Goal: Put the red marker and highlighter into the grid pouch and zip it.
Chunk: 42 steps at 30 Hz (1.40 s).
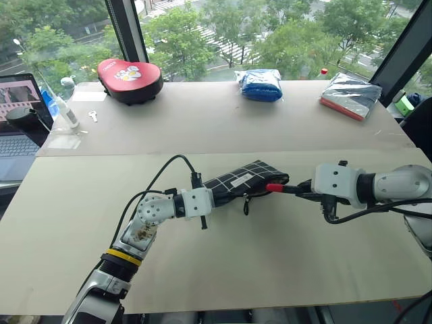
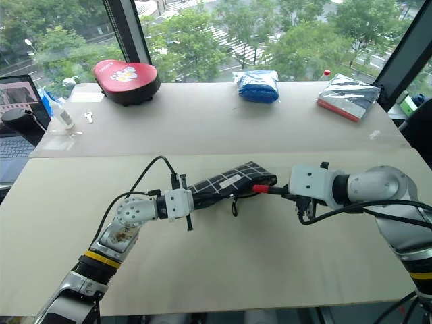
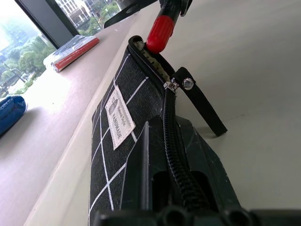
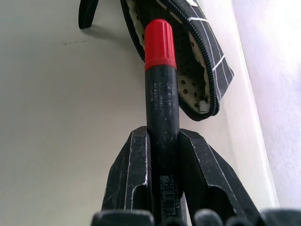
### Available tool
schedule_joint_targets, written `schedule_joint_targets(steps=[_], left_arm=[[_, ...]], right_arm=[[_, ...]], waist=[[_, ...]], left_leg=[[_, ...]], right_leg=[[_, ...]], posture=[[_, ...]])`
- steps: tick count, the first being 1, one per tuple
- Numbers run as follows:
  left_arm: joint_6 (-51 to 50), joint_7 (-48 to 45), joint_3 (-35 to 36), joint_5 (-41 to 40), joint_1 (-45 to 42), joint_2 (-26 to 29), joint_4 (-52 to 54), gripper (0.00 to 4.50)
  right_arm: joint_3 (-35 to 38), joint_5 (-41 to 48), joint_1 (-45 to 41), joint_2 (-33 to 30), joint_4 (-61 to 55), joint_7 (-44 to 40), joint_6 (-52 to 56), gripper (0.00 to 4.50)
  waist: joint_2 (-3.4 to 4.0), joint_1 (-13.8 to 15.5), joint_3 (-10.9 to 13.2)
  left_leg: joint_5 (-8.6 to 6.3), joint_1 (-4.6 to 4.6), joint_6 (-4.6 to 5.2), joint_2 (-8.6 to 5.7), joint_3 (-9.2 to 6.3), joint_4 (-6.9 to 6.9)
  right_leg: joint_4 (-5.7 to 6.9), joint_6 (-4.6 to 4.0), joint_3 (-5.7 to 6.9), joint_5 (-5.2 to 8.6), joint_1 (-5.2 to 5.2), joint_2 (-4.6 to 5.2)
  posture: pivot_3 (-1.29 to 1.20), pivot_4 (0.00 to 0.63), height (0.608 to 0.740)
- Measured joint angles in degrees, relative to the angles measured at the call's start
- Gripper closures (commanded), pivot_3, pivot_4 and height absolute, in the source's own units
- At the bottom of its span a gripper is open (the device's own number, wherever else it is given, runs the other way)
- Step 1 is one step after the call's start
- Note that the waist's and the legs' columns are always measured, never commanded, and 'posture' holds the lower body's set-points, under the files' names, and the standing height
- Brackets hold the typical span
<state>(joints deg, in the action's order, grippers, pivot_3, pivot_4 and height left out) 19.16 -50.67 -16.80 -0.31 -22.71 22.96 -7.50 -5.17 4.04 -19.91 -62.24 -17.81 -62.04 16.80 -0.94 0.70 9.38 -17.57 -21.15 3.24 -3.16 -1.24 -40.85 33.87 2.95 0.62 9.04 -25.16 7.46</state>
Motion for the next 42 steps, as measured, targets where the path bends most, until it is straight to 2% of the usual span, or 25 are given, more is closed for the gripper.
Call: schedule_joint_targets(steps=[17, 22, 26, 28, 29, 33, 38, 41, 42], left_arm=[[-0.03, 0.04, 0.0, 0.06, -0.07, -0.13, 0.04, 4.5], [-0.06, -0.01, 0.01, 0.07, -0.08, -0.04, 0.04, 4.5], [-0.07, 0.08, 0.05, 0.07, -0.37, -0.04, 0.03, 4.5], [-0.08, 0.51, 0.21, 0.06, -0.46, -0.13, 0.03, 4.5], [-0.09, 0.64, 0.3, 0.06, -0.55, -0.21, 0.03, 4.5], [-0.17, 0.9, 0.33, 0.07, -0.63, -0.36, 0.04, 4.5], [-0.2, 1.42, 0.31, 0.09, -0.67, -0.72, 0.04, 4.5], [-0.22, 1.63, 0.21, 0.14, -0.71, -0.78, 0.11, 4.5], [-0.25, 1.64, 0.21, 0.18, -0.67, -0.63, 0.11, 4.5]], right_arm=[[-13.98, -12.36, -10.46, 12.33, 2.95, 1.06, -4.48, 4.0], [-15.67, -15.51, -10.94, 15.39, 5.97, 2.99, -12.54, 4.0], [-16.83, -19.34, -11.57, 19.01, 11.39, 7.69, -21.09, 4.0], [-16.75, -20.13, -12.35, 20.68, 13.99, 9.17, -23.28, 2.99], [-16.66, -20.06, -12.63, 21.17, 14.49, 9.44, -23.31, 2.85], [-15.2, -19.35, -12.95, 21.92, 15.72, 10.52, -22.83, 1.5], [-11.61, -16.39, -13.07, 20.02, 17.52, 10.14, -22.99, 1.5], [-6.46, -9.01, -10.43, 16.09, 15.78, 5.32, -18.98, 1.5], [-3.35, -4.39, -8.89, 14.05, 14.59, 2.72, -14.21, 1.5]], waist=[[0.0, -0.05, 0.0], [0.0, -0.06, 0.0], [0.0, -0.16, 0.0], [0.0, -0.17, 0.0], [0.0, -0.18, 0.0], [0.0, -0.14, 0.0], [0.0, -0.11, 0.0], [0.0, 0.13, 0.0], [0.0, 0.08, 0.0]], left_leg=[[0.14, -0.01, -0.24, -0.04, 0.0, 0.0], [0.2, -0.01, -0.34, -0.05, 0.0, 0.01], [0.23, 0.0, -0.4, -0.07, 0.02, 0.01], [0.24, 0.0, -0.4, -0.06, 0.02, 0.01], [0.24, -0.01, -0.4, -0.07, 0.01, 0.01], [0.24, -0.01, -0.4, -0.07, 0.01, 0.02], [0.23, -0.01, -0.38, -0.07, 0.01, 0.03], [0.19, -0.02, -0.32, -0.06, -0.03, 0.04], [0.16, -0.03, -0.26, -0.05, -0.01, 0.04]], right_leg=[[0.04, 0.0, 0.01, 0.0, -0.05, 0.0], [0.07, 0.0, 0.02, 0.0, -0.05, 0.0], [0.09, 0.0, 0.02, 0.0, -0.05, -0.02], [0.09, -0.01, 0.02, 0.0, -0.06, -0.02], [0.1, -0.01, 0.02, 0.0, -0.06, -0.02], [0.11, -0.01, 0.03, -0.01, -0.04, -0.02], [0.1, -0.01, 0.04, -0.01, -0.04, -0.02], [0.09, -0.01, 0.08, -0.01, 0.02, -0.03], [0.09, -0.01, 0.06, -0.01, 0.02, -0.02]], posture=[[0.0, 0.15, 0.74], [0.0, 0.15, 0.74], [0.0, 0.15, 0.74], [0.0, 0.15, 0.74], [0.0, 0.15, 0.74], [0.0, 0.15, 0.74], [0.0, 0.15, 0.74], [0.0, 0.15, 0.74], [0.0, 0.15, 0.74]])
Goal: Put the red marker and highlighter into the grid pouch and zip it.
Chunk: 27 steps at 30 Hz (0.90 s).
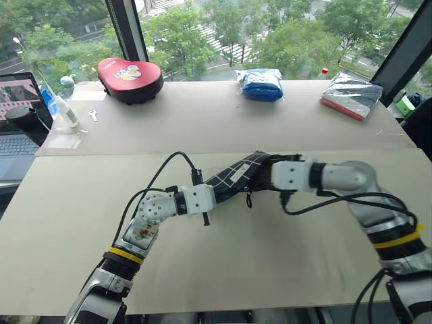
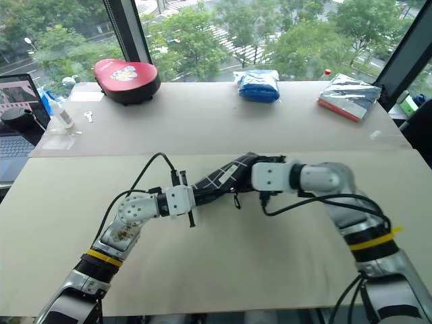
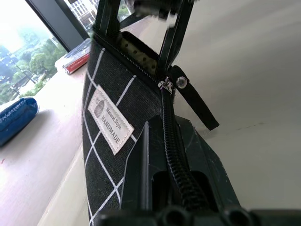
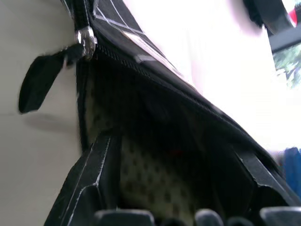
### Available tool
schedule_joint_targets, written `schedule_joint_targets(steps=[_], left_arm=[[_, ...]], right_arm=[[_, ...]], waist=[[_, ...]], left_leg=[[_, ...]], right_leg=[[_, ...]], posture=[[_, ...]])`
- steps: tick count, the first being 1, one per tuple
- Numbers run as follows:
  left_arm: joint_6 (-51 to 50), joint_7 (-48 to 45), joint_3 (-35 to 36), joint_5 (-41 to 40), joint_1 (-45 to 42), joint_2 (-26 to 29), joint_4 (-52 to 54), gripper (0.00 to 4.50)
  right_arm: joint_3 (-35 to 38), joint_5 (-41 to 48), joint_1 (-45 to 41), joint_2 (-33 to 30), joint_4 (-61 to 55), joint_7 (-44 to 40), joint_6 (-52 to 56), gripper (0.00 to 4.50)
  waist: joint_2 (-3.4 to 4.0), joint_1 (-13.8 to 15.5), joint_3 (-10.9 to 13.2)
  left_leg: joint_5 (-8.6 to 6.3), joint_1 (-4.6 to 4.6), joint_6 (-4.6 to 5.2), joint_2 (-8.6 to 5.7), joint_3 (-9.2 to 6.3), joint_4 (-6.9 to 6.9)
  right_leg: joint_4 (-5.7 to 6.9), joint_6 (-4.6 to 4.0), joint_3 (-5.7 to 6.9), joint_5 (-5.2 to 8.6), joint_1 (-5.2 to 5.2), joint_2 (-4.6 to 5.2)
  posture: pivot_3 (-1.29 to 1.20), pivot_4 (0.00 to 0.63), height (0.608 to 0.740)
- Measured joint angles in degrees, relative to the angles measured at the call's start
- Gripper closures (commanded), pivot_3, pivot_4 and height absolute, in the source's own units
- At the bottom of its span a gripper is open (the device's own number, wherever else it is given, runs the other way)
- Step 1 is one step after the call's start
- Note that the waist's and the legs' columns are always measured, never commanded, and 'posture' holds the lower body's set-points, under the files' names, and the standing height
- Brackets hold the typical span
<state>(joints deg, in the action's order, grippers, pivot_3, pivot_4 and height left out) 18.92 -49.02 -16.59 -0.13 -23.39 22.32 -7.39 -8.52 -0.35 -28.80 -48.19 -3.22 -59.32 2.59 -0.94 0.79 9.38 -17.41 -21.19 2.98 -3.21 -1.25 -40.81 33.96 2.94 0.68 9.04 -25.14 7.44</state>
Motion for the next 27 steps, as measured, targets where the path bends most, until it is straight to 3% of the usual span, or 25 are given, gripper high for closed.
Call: schedule_joint_targets(steps=[5, 8, 11, 14, 17, 19, 27], left_arm=[[-0.02, -0.07, -0.29, 0.04, 0.13, -0.16, 0.12, 4.5], [-0.01, -0.12, -0.31, 0.04, 0.58, 0.06, 0.04, 4.5], [0.01, -0.28, -0.35, 0.03, 0.58, -0.06, 0.04, 4.5], [0.03, -0.55, -0.35, 0.02, 0.58, -0.13, -0.08, 4.5], [0.07, -0.76, -0.42, 0.02, 0.57, -0.36, -0.12, 4.5], [0.08, -0.93, -0.46, 0.02, 0.55, -0.5, -0.12, 4.5], [0.08, -1.02, -0.41, 0.02, 0.6, -0.38, -0.13, 4.5]], right_arm=[[14.19, 24.03, 6.14, -7.0, -8.97, -8.5, 28.2, 1.5], [20.97, 34.01, 12.74, -10.35, -14.23, -11.42, 38.57, 1.5], [20.37, 35.51, 18.39, -9.85, -18.38, -9.45, 42.01, 1.5], [15.33, 33.0, 20.46, -3.88, -20.4, -1.97, 42.69, 1.5], [7.68, 27.41, 18.71, 4.68, -19.51, 8.62, 42.98, 1.5], [6.03, 25.73, 17.14, 6.52, -19.41, 11.81, 42.99, 1.5], [2.63, 26.03, 10.9, 12.08, -19.21, 16.56, 46.82, 1.5]], waist=[[0.0, -0.05, 0.0], [0.0, -0.03, 0.0], [-0.01, -0.04, 0.0], [-0.02, -0.14, 0.0], [-0.01, -0.1, 0.02], [-0.01, -0.08, 0.02], [-0.03, 0.02, 0.02]], left_leg=[[-0.25, -0.02, 0.43, 0.09, -0.07, 0.05], [-0.27, -0.01, 0.44, 0.12, -0.08, 0.03], [-0.28, 0.0, 0.43, 0.1, -0.05, 0.0], [-0.25, 0.04, 0.37, 0.08, -0.02, -0.04], [-0.16, 0.03, 0.22, 0.02, -0.02, -0.04], [-0.13, 0.03, 0.17, 0.0, -0.03, -0.05], [-0.12, 0.0, 0.17, -0.02, -0.11, -0.04]], right_leg=[[-0.01, -0.01, 0.01, 0.0, -0.02, 0.0], [-0.03, -0.01, 0.01, 0.0, 0.0, -0.01], [-0.18, -0.01, -0.02, 0.0, 0.0, 0.01], [-0.05, -0.01, -0.07, 0.0, -0.01, 0.02], [0.05, -0.01, -0.11, -0.01, -0.09, 0.05], [0.05, -0.02, -0.11, -0.02, -0.09, 0.05], [0.02, -0.03, 0.0, -0.02, -0.07, 0.04]], posture=[[0.0, 0.15, 0.74], [0.0, 0.15, 0.74], [0.0, 0.15, 0.74], [0.0, 0.15, 0.74], [0.0, 0.15, 0.74], [0.0, 0.15, 0.74], [0.0, 0.15, 0.74]])
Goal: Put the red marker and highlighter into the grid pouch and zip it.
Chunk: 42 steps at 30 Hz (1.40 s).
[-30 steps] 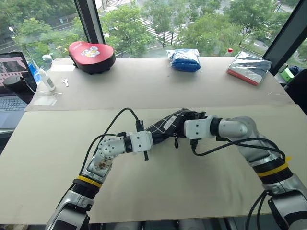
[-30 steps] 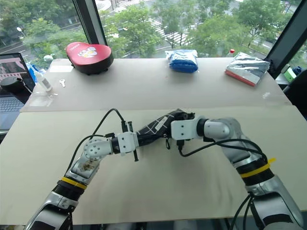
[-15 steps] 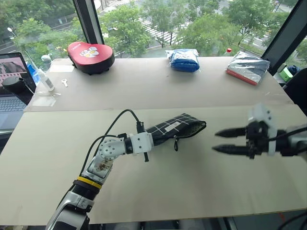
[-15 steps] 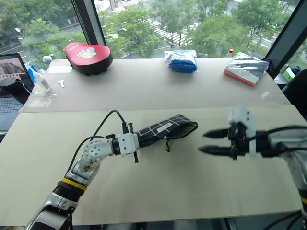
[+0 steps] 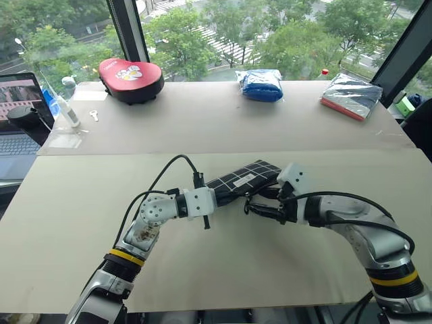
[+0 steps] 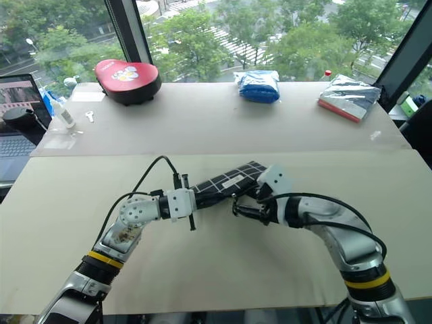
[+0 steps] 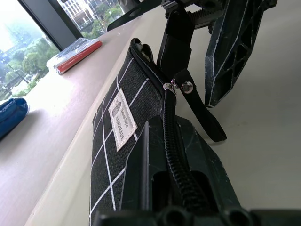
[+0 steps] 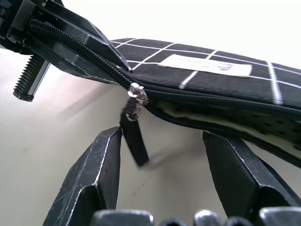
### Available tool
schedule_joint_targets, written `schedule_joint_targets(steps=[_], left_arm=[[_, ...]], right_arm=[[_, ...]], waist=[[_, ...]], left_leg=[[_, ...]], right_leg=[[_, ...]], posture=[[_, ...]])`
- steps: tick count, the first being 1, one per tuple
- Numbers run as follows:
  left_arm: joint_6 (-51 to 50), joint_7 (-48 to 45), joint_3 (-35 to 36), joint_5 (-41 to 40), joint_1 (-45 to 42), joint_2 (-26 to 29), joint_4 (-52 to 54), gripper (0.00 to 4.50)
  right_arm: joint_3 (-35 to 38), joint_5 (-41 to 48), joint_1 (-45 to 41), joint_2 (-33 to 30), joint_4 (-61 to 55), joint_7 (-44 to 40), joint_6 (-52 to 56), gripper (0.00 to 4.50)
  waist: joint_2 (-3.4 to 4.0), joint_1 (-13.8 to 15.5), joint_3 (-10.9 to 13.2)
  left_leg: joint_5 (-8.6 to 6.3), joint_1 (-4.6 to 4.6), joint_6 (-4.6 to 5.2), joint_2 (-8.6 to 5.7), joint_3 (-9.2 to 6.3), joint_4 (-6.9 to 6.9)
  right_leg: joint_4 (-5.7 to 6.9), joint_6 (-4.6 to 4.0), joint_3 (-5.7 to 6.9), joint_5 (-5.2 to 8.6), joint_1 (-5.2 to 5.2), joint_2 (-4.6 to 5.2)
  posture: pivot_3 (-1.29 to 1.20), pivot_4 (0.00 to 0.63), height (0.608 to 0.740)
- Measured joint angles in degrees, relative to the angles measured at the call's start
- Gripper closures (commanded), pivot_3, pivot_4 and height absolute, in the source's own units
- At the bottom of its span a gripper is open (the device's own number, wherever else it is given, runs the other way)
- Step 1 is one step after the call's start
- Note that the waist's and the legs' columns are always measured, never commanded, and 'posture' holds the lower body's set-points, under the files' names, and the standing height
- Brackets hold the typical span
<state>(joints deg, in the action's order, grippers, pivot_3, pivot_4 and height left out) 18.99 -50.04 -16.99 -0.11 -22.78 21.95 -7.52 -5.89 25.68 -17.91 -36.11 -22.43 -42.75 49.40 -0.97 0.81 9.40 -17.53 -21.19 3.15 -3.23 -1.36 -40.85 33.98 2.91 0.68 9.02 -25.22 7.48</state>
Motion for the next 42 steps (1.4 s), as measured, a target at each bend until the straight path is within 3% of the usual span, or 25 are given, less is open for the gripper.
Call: schedule_joint_targets(steps=[9, 12, 16, 17, 18, 19, 27, 42], left_arm=[[0.04, 0.11, 0.06, 0.0, -0.02, 0.01, 0.0, 4.5], [0.07, 0.24, 0.1, 0.0, -0.02, 0.04, 0.0, 4.5], [0.07, 0.36, 0.11, 0.0, -0.02, 0.03, 0.0, 4.5], [0.07, 0.36, 0.11, 0.0, -0.02, 0.05, 0.0, 4.5], [0.07, 0.36, 0.11, 0.0, -0.02, 0.08, 0.0, 4.5], [0.08, 0.35, 0.11, 0.0, -0.02, 0.09, 0.0, 4.5], [0.8, 0.31, -0.05, -0.01, -0.14, -0.18, 0.06, 4.5], [1.27, 0.14, -0.43, -0.22, -0.65, -0.79, 0.75, 4.5]], right_arm=[[-0.22, 5.51, -3.38, 1.61, -1.42, -0.48, 6.17, 1.5], [-0.35, 5.36, -4.0, 2.48, -0.66, 0.58, 6.17, 2.2], [-0.52, 4.88, -4.24, 3.08, 0.2, 1.41, 6.14, 3.68], [-0.52, 4.88, -4.26, 2.88, 0.32, 1.37, 6.13, 3.85], [-0.52, 4.9, -4.27, 2.57, 0.38, 1.22, 6.11, 4.34], [-0.49, 4.88, -4.27, 2.02, 0.39, 0.93, 6.06, 4.47], [0.36, 5.82, -4.14, -0.32, 0.3, -0.84, 6.03, 4.47], [7.32, 3.92, -1.46, -16.02, 7.77, -7.89, -1.42, 4.47]], waist=[[0.0, -0.15, 0.0], [0.0, -0.17, 0.0], [0.0, -0.17, 0.0], [0.0, -0.15, 0.0], [0.0, -0.15, 0.0], [0.0, -0.15, 0.0], [0.0, -0.11, 0.0], [-0.01, -0.13, 0.0]], left_leg=[[-0.03, 0.01, 0.06, 0.02, 0.0, 0.01], [-0.03, 0.01, 0.05, 0.02, 0.0, 0.01], [-0.02, 0.01, 0.03, 0.01, 0.01, 0.01], [-0.02, 0.01, 0.03, 0.01, 0.01, 0.01], [-0.02, 0.01, 0.04, 0.0, 0.0, 0.01], [-0.02, 0.01, 0.04, 0.0, 0.01, 0.01], [-0.03, 0.0, 0.06, 0.01, 0.01, 0.01], [-0.05, 0.01, 0.1, 0.04, 0.05, 0.01]], right_leg=[[0.0, 0.0, 0.0, 0.0, 0.0, -0.03], [0.0, 0.0, 0.01, 0.0, 0.0, -0.03], [0.01, 0.0, 0.0, 0.0, 0.0, -0.03], [0.01, 0.0, 0.0, 0.0, 0.0, -0.03], [0.01, 0.0, 0.0, 0.0, 0.0, -0.03], [0.0, 0.0, 0.0, 0.0, 0.0, -0.03], [0.0, 0.0, 0.0, 0.0, 0.0, -0.03], [-0.02, 0.0, -0.01, 0.01, 0.03, -0.03]], posture=[[0.0, 0.15, 0.74], [0.0, 0.15, 0.74], [0.0, 0.15, 0.74], [0.0, 0.15, 0.74], [0.0, 0.15, 0.74], [0.0, 0.15, 0.74], [0.0, 0.15, 0.74], [0.0, 0.15, 0.74]])
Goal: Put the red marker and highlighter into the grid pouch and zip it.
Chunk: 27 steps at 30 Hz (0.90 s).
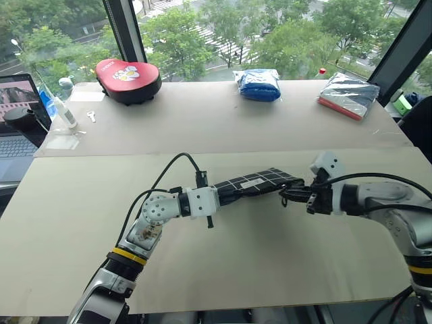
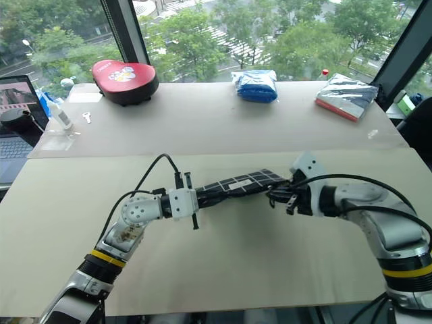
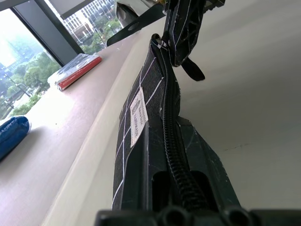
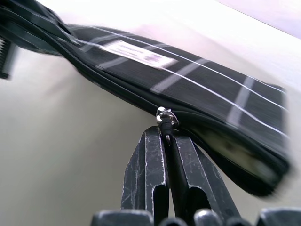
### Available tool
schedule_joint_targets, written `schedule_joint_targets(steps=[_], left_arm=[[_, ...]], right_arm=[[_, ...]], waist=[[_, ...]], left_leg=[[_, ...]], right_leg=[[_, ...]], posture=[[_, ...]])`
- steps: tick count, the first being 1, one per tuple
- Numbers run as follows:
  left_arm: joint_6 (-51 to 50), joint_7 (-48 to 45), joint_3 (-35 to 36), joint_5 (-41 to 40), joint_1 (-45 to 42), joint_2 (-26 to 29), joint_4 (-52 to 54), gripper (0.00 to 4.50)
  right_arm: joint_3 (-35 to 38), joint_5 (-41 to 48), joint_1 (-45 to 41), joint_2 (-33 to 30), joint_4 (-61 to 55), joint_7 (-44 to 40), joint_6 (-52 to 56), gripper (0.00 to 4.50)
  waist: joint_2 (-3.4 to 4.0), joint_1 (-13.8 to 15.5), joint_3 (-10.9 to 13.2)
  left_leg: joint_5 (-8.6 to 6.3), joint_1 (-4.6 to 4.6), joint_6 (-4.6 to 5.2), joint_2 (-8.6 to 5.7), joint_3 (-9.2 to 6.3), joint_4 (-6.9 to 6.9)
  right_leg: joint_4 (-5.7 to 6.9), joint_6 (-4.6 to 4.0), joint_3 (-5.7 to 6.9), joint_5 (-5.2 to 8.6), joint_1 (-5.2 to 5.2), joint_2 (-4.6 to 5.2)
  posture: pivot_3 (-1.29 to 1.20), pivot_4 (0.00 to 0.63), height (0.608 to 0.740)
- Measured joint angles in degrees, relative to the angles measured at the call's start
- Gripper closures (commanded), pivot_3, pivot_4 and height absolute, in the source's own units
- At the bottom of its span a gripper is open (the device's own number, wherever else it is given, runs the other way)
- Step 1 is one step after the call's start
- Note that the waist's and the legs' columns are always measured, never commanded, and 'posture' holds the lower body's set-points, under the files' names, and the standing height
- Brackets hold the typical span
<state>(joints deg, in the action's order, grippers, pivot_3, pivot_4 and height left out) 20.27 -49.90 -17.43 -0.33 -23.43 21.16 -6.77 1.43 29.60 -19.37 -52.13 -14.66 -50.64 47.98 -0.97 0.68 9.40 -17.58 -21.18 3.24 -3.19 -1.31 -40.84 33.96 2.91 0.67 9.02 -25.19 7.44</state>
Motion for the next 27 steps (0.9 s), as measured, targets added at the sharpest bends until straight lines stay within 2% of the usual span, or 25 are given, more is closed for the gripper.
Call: schedule_joint_targets(steps=[5, 13, 15, 17, 19, 21, 27], left_arm=[[-0.05, -0.11, 0.0, -0.02, 0.0, 0.06, -0.01, 4.5], [-0.07, -0.12, -0.04, -0.01, -0.08, -0.04, 0.0, 4.5], [-0.13, -0.12, -0.03, 0.01, -0.07, 0.1, -0.01, 4.5], [-0.28, -0.11, 0.0, 0.04, -0.06, 0.55, -0.21, 4.5], [-0.43, -0.11, 0.07, 0.05, -0.04, 0.94, -0.39, 4.5], [-0.45, -0.09, 0.15, 0.05, 0.07, 1.02, -0.47, 4.5], [-0.31, -0.16, 0.18, 0.03, 0.1, 1.02, -0.9, 4.5]], right_arm=[[1.24, -1.88, 0.0, -2.76, 5.02, -1.9, -3.73, 4.47], [1.19, -2.57, 0.39, -2.82, 5.97, -3.09, -6.21, 4.47], [1.16, -2.89, 0.5, -1.72, 5.44, -2.23, -6.15, 3.72], [1.22, -2.5, 0.67, -0.76, 5.11, -1.73, -5.73, 3.22], [1.42, -1.59, 1.56, -0.59, 4.57, -1.75, -4.21, 2.41], [1.86, 0.32, 2.91, -0.62, 3.49, -2.94, -2.31, 1.82], [5.13, 6.1, 6.97, -3.62, 0.88, -7.49, 2.64, 1.82]], waist=[[0.0, 0.01, 0.0], [-0.01, 0.02, 0.0], [-0.01, 0.02, 0.01], [0.0, 0.01, 0.0], [-0.01, 0.02, 0.0], [-0.01, 0.1, 0.01], [-0.01, 0.21, 0.0]], left_leg=[[0.0, 0.0, 0.0, 0.0, 0.01, -0.01], [0.0, 0.0, 0.0, 0.02, 0.01, 0.0], [0.0, 0.0, 0.0, 0.02, 0.01, -0.01], [0.0, 0.0, 0.0, 0.02, 0.01, 0.0], [0.0, 0.0, 0.0, 0.02, 0.01, 0.0], [0.0, -0.01, 0.0, 0.01, 0.0, -0.01], [-0.03, -0.01, 0.06, 0.01, 0.01, -0.01]], right_leg=[[-0.01, 0.0, -0.01, 0.0, 0.01, 0.0], [-0.02, 0.0, -0.02, 0.0, 0.01, 0.0], [-0.02, 0.0, -0.02, 0.0, 0.01, 0.0], [-0.01, 0.0, -0.04, 0.0, -0.01, 0.0], [0.0, 0.0, -0.03, 0.0, 0.0, 0.0], [-0.02, 0.0, -0.03, 0.0, 0.01, 0.0], [-0.03, 0.0, -0.04, 0.0, 0.02, 0.02]], posture=[[0.0, 0.15, 0.74], [0.0, 0.15, 0.74], [0.0, 0.15, 0.74], [0.0, 0.15, 0.74], [0.0, 0.15, 0.74], [0.0, 0.15, 0.74], [0.0, 0.15, 0.74]])
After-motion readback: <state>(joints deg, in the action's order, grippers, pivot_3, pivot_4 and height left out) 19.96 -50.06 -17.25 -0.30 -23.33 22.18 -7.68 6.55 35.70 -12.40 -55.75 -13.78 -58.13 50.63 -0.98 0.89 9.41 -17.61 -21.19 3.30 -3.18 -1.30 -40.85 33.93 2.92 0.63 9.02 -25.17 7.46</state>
